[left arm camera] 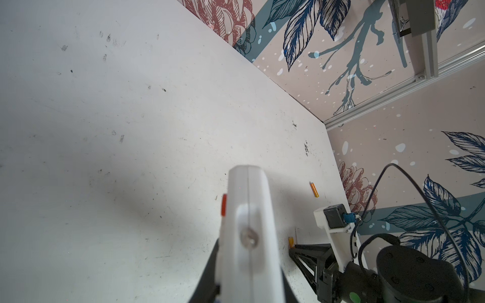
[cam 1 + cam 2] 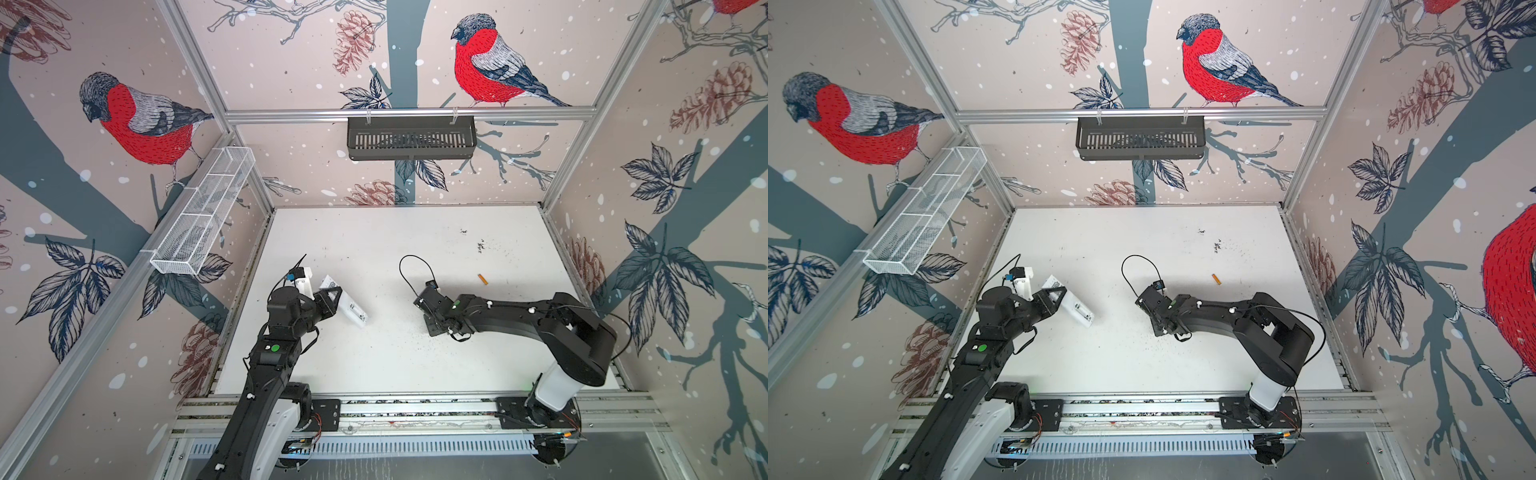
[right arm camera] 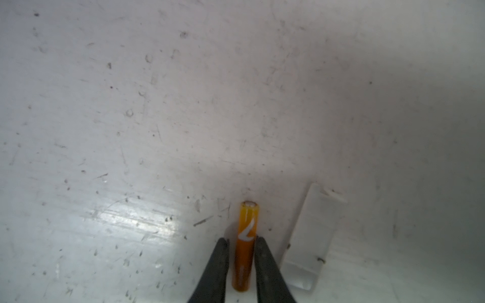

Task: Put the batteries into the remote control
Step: 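Carry the battery toward the remote while the left gripper brings the remote closer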

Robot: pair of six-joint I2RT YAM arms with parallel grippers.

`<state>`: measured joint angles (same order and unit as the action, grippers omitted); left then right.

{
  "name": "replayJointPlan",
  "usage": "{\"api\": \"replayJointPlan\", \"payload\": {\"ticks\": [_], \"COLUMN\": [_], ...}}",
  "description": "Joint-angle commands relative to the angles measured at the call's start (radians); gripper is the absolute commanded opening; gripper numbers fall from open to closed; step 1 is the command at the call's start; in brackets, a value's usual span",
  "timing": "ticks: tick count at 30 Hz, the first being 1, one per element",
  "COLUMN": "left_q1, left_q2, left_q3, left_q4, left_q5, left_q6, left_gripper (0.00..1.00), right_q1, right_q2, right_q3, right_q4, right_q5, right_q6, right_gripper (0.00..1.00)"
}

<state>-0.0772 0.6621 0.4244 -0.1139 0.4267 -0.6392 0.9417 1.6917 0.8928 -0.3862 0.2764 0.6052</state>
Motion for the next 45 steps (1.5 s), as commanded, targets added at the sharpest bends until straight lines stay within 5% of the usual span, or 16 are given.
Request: {"api": "replayJointPlan", "payload": {"ticks": [1,9,20,29,45], "left_q1": [0.002,-0.017,-0.2,-0.242,-0.242], "left_q2": [0.003,0.054,0.121,0.173,0.29], "left_q3": [-0.005,-0.031,-0.147,-0.183,-0.189], "left_q4": [0.062,0.151,0.374,0.464,0.383], "left_q5": [0.05,0.158,0.106,0.126,0.124], "left_q6": [0.009,-0.019,-0.109,-0.128,-0.149], "left_gripper": [0.0,0.0,0.0,0.0,0.0], "right_q1": [0.003,0.002,0.032,0.108,0.179], "right_q2": [0.011,-0.014,-0.211,-0.331,-0.178], "right_q3": [-0.015,-0.045,-0.167,-0.218,-0.095], "right_q4": [-0.063,-0.022,0.151,0.286,0.405], "right_q5": [-0.094,-0.119,-0.219,-0.316,-0.393], "right_q6": [0.011,-0.009,-0.135,-0.187,-0.215], "right_gripper": [0.21,0.15,0.14,0.14,0.14]}}
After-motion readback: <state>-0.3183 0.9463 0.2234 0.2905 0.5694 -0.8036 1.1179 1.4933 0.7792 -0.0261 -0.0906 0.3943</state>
